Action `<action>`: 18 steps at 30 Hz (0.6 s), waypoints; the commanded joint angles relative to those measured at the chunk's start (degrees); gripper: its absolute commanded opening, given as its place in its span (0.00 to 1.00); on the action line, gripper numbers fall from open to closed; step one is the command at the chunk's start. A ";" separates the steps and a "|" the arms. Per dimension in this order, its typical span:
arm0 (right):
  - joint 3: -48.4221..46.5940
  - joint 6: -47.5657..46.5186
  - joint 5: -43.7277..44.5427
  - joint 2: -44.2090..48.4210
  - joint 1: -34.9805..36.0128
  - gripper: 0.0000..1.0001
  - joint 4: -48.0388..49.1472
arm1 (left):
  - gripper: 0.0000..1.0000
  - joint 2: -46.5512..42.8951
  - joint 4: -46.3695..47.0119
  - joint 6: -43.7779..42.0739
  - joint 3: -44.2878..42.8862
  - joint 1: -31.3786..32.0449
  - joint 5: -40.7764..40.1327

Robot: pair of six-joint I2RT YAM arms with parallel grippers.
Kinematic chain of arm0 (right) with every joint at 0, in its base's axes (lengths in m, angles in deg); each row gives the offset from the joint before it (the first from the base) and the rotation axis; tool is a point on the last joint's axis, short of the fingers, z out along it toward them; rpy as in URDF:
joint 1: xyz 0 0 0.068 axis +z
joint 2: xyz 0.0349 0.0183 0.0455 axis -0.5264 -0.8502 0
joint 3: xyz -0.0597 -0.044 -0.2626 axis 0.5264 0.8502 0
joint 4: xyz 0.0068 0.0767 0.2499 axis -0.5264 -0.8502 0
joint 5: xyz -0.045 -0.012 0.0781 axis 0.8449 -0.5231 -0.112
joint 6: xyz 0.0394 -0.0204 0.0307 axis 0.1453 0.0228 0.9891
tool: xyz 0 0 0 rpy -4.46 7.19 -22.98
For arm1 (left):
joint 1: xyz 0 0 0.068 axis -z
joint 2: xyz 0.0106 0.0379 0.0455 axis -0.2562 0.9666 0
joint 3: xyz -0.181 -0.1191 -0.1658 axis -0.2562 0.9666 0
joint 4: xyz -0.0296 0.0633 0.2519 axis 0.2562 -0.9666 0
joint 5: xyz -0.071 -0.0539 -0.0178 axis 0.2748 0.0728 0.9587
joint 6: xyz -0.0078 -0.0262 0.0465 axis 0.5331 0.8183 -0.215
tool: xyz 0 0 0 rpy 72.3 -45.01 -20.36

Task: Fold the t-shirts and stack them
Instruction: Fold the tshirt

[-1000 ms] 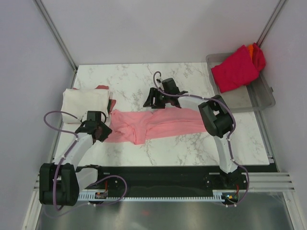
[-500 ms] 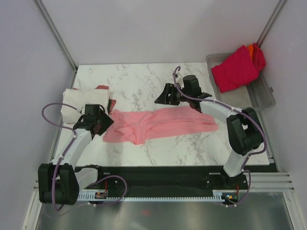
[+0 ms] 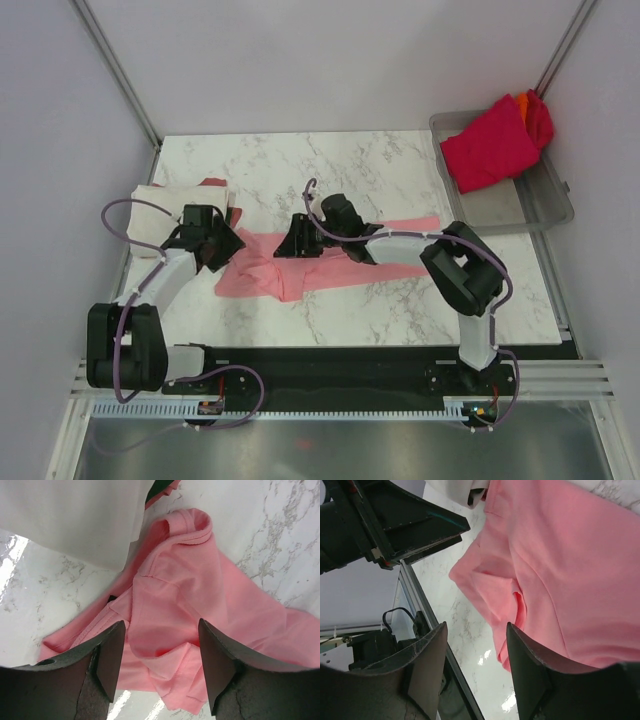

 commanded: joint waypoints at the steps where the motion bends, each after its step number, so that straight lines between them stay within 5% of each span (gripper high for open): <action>1: -3.85 2.80 3.11 -3.75 1.57 0.58 3.82 | 0.67 2.46 2.01 -3.44 -1.63 0.20 1.86; 18: -11.68 0.17 6.10 -14.66 4.48 0.47 -1.72 | 0.66 5.54 2.10 -1.78 0.56 0.20 -0.85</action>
